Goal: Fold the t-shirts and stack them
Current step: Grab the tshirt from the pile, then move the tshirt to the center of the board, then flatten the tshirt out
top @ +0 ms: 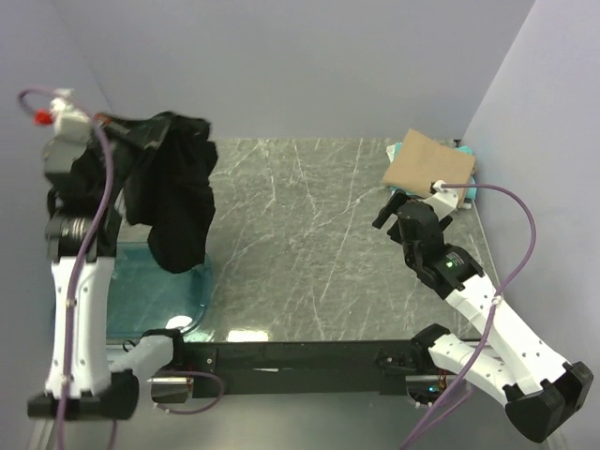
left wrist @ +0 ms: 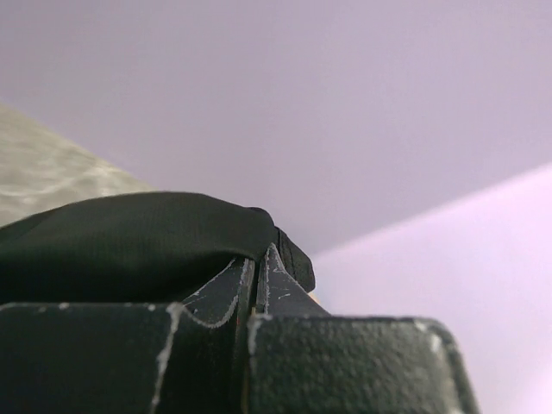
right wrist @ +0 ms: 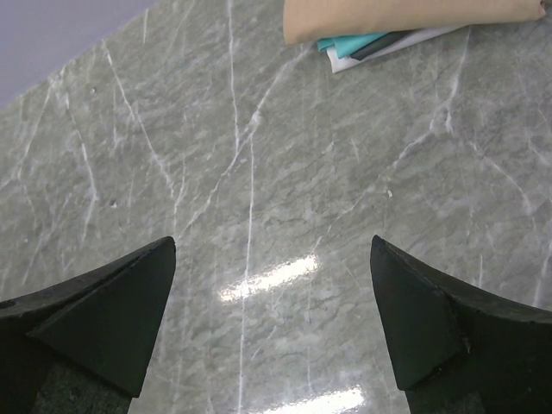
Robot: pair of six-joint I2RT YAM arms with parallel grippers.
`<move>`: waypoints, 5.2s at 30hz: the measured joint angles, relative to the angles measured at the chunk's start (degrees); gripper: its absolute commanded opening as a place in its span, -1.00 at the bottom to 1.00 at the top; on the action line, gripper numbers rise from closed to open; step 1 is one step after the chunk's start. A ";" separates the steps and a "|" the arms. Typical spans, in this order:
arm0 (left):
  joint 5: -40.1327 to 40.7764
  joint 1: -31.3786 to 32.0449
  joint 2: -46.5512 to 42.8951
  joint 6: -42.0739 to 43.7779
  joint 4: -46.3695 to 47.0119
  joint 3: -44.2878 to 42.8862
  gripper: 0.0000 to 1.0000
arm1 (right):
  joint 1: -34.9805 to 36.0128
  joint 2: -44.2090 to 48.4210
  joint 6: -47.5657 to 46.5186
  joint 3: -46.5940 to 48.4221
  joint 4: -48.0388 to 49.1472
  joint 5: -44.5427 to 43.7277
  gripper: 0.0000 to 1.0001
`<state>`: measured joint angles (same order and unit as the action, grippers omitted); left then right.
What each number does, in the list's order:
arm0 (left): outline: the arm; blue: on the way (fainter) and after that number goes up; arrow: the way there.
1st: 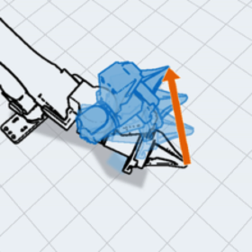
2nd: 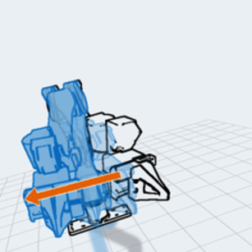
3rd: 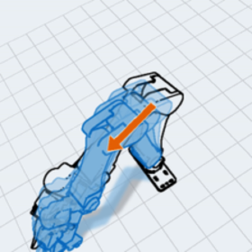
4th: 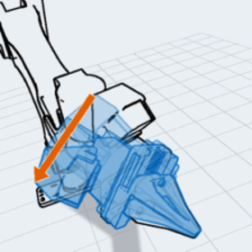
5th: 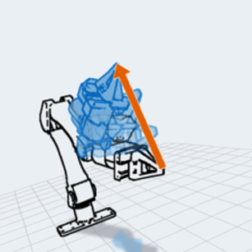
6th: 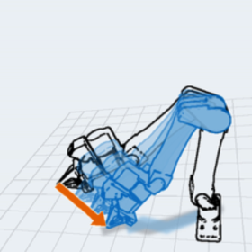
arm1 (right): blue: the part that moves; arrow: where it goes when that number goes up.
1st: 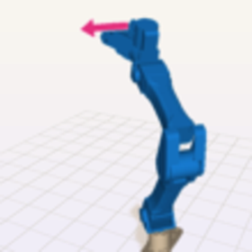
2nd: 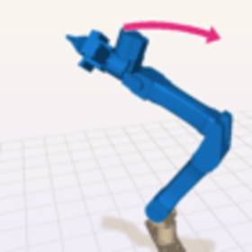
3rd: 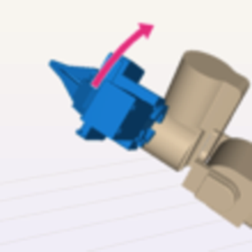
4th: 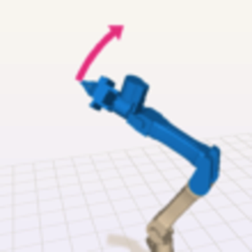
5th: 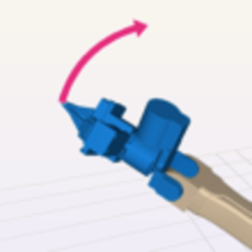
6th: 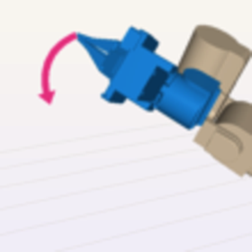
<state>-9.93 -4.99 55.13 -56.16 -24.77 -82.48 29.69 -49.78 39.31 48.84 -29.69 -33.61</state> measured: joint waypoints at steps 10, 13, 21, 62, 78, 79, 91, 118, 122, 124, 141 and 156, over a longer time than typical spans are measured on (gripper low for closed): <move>-2.89 26.25 15.72 1.88 9.33 -11.96 -0.89 | -0.55 2.29 0.24 0.00 -0.15 -0.04 1.00; -3.43 30.82 16.59 1.05 12.48 -9.22 -0.23 | -0.72 3.37 0.46 0.00 -0.72 -0.42 1.00; 2.12 33.68 18.47 -2.91 0.66 10.56 0.47 | -0.90 6.49 1.79 -0.11 -3.43 -2.23 1.00; 6.16 34.07 19.54 4.35 -9.70 21.46 0.50 | -4.79 -45.35 -11.82 13.57 18.80 38.18 0.58; 5.92 34.07 18.49 2.91 -10.12 24.24 0.45 | -7.89 -55.52 -14.01 18.93 20.46 43.25 0.19; 5.97 34.07 18.49 2.89 -10.14 24.24 0.45 | -8.00 -55.71 -14.10 18.99 20.46 43.52 0.17; 7.08 34.07 18.49 2.73 -10.51 24.06 0.41 | -8.98 -57.40 -15.37 20.65 19.32 49.96 -0.80; 10.12 38.34 41.86 11.58 -12.44 -5.73 0.26 | -9.81 -2.43 -22.47 16.44 -14.60 51.58 -1.00; 8.28 40.35 48.11 12.31 -12.76 -8.85 0.27 | -9.84 1.81 -18.73 12.55 -23.69 48.65 -1.00; 7.10 41.35 51.28 12.61 -12.81 -10.78 0.26 | -9.86 1.46 -16.13 9.53 -27.17 47.34 -1.00; 4.39 46.21 71.89 17.18 -14.84 -30.12 0.15 | -9.86 -4.48 -8.66 -0.44 -30.91 46.18 -1.00; 5.95 49.07 80.72 20.22 -15.43 -36.63 0.23 | -9.86 -5.84 -8.90 -0.39 -29.64 47.65 -1.00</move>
<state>-3.99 44.07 135.85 -35.94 -40.21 -119.11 19.84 -55.61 30.41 48.45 -59.33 14.04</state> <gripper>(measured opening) 0.620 0.013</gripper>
